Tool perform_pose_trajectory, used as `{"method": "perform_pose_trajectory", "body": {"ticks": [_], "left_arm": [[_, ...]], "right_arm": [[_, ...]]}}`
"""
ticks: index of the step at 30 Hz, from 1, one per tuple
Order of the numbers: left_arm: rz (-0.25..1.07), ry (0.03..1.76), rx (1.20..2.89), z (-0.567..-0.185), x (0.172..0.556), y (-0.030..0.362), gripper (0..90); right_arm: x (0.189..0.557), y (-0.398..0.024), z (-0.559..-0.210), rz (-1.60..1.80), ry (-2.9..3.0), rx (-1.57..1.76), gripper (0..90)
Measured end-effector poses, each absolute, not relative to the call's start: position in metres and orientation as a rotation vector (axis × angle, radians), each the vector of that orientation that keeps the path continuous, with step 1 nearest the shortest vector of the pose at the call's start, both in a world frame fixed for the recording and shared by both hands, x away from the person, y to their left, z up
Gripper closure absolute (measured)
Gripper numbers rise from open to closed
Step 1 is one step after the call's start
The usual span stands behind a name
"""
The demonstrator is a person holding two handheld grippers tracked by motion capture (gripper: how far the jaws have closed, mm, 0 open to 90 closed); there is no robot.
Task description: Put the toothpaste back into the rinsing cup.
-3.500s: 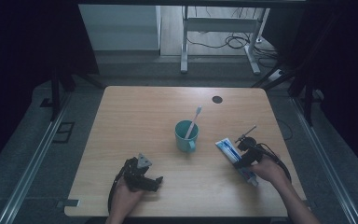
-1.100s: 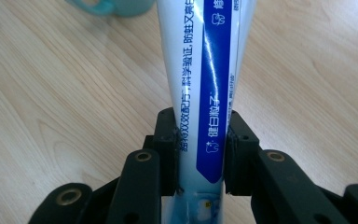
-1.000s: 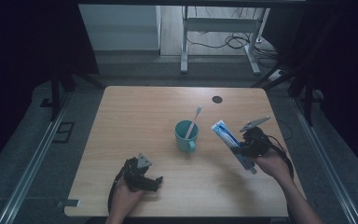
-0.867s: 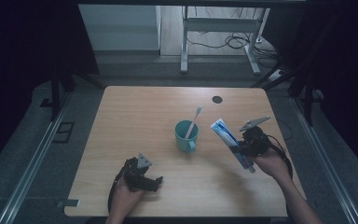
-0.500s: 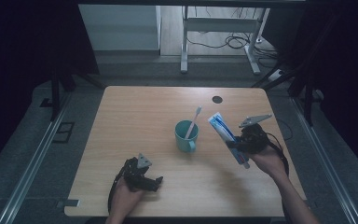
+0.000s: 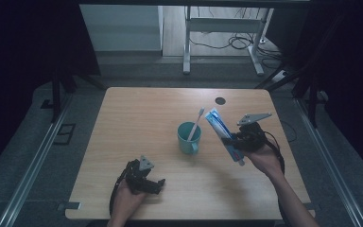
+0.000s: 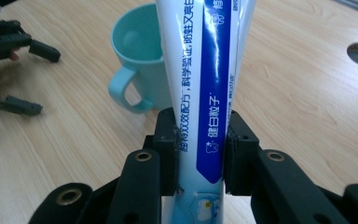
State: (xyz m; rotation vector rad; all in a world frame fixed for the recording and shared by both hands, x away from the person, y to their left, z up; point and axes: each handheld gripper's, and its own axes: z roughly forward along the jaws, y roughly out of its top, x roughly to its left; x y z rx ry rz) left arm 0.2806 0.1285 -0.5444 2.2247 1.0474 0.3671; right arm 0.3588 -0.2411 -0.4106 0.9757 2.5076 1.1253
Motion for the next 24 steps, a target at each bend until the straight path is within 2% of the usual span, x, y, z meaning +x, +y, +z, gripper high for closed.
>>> {"method": "perform_pose_trajectory", "body": {"ticks": [24], "left_arm": [[0.367,1.048,2.226,-0.544,0.281,0.129,0.0]], "right_arm": [[0.367,-0.211,-0.398,1.293,2.421,0.91,70.2]]}}
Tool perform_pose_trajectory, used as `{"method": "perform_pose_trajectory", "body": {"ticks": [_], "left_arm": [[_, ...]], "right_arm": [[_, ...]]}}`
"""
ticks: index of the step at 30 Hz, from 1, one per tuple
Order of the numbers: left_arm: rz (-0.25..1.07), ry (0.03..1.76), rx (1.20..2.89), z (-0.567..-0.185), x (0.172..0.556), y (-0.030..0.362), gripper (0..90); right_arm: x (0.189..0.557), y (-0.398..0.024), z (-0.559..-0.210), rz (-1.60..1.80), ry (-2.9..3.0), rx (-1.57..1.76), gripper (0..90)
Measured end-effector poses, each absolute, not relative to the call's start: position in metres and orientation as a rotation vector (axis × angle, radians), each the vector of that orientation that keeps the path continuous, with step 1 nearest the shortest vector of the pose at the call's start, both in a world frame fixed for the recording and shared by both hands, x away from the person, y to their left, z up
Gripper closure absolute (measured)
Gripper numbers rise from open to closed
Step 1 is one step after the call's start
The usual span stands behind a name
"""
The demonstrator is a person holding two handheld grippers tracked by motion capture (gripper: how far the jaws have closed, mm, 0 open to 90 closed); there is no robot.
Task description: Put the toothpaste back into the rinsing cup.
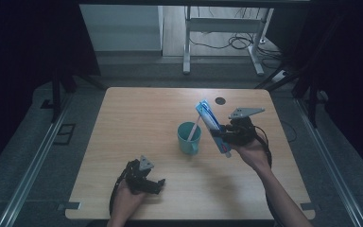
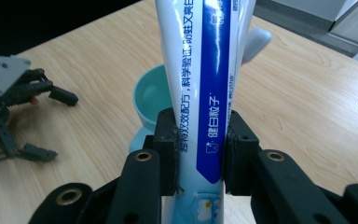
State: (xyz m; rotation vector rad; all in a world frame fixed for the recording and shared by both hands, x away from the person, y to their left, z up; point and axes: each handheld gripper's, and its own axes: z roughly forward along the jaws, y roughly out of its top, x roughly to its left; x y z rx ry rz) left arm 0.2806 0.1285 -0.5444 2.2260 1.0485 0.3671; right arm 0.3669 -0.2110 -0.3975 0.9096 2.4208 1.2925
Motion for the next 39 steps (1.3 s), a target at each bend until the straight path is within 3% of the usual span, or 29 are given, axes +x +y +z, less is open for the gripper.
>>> {"method": "perform_pose_trajectory", "body": {"ticks": [39], "left_arm": [[0.367,1.046,2.225,-0.544,0.281,0.129,0.0]], "right_arm": [[0.391,-0.156,-0.386,1.451,2.289,0.84,70.2]]}}
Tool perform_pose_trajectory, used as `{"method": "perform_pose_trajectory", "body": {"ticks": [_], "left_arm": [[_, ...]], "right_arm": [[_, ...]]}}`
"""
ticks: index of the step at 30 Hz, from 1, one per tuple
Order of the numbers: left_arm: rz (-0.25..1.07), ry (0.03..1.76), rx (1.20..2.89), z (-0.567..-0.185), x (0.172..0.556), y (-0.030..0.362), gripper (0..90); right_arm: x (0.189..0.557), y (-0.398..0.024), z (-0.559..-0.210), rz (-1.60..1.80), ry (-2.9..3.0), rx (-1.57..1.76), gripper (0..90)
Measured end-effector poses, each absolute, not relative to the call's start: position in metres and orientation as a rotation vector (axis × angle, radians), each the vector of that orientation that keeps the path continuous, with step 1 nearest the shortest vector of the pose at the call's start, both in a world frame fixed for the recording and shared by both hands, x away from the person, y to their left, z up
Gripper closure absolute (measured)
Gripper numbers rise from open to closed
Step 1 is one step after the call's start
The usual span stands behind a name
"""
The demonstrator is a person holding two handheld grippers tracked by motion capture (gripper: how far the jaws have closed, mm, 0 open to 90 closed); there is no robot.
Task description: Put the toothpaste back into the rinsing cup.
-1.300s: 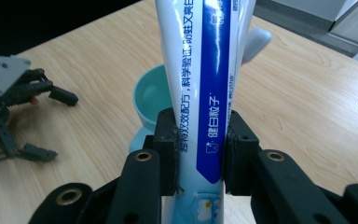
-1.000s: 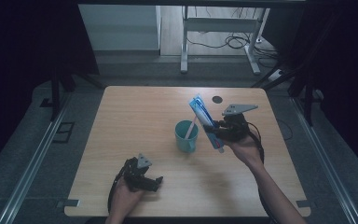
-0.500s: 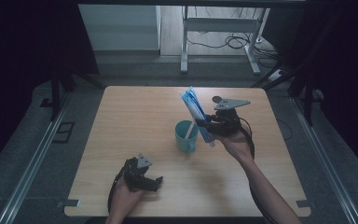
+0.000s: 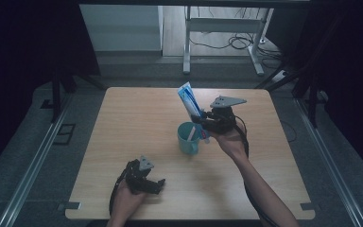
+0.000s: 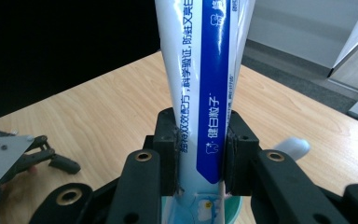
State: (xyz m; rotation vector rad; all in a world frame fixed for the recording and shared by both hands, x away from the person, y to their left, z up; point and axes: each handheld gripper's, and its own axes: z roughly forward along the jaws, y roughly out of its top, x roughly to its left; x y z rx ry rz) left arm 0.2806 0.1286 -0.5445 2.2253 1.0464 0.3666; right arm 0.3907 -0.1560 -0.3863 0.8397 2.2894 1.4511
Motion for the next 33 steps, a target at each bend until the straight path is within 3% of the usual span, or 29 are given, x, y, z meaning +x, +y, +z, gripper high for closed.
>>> {"method": "perform_pose_trajectory", "body": {"ticks": [18,33], "left_arm": [[0.366,1.047,2.225,-0.545,0.281,0.129,0.0],[0.361,1.038,2.234,-0.544,0.281,0.129,0.0]], "right_arm": [[0.403,-0.134,-0.385,1.476,2.242,0.845,70.3],[0.41,-0.119,-0.404,1.489,2.233,0.85,70.2]]}}
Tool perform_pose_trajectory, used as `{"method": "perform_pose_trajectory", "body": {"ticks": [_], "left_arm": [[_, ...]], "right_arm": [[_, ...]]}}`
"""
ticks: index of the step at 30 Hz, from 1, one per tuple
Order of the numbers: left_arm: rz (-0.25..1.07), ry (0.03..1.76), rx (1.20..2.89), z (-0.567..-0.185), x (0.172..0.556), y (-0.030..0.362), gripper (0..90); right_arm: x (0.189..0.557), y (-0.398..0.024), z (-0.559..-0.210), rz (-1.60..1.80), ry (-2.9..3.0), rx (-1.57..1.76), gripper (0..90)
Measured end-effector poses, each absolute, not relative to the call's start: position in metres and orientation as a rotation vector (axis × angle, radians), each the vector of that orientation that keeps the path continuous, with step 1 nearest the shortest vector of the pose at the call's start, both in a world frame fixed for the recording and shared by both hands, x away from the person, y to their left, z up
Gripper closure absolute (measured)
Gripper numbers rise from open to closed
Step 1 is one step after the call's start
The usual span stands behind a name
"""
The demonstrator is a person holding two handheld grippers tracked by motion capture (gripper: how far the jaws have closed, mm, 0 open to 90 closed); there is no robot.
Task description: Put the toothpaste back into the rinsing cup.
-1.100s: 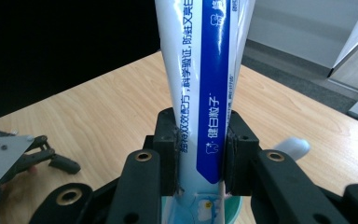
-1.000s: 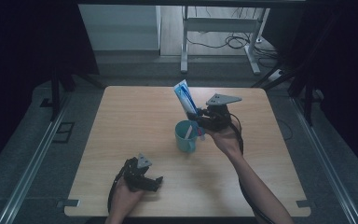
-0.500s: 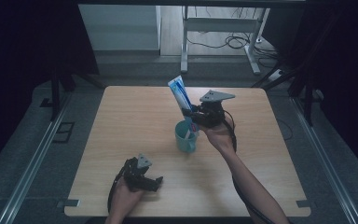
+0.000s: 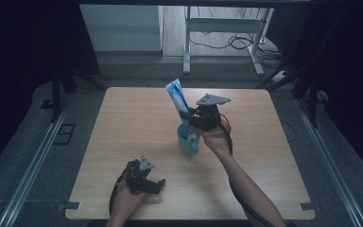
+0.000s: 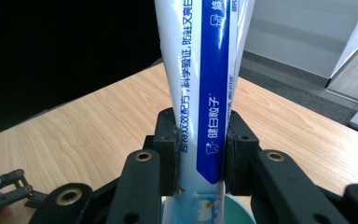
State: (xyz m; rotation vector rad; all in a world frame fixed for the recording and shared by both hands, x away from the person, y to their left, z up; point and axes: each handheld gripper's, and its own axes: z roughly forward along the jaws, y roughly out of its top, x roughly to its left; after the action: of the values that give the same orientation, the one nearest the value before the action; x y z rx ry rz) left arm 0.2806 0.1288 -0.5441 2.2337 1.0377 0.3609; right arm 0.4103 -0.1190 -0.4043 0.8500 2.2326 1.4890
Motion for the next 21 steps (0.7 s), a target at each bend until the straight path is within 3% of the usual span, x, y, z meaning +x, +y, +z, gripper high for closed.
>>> {"method": "perform_pose_trajectory", "body": {"ticks": [21], "left_arm": [[0.358,1.039,2.232,-0.544,0.28,0.129,0.0]], "right_arm": [[0.408,-0.111,-0.437,1.457,2.254,0.821,70.0]]}}
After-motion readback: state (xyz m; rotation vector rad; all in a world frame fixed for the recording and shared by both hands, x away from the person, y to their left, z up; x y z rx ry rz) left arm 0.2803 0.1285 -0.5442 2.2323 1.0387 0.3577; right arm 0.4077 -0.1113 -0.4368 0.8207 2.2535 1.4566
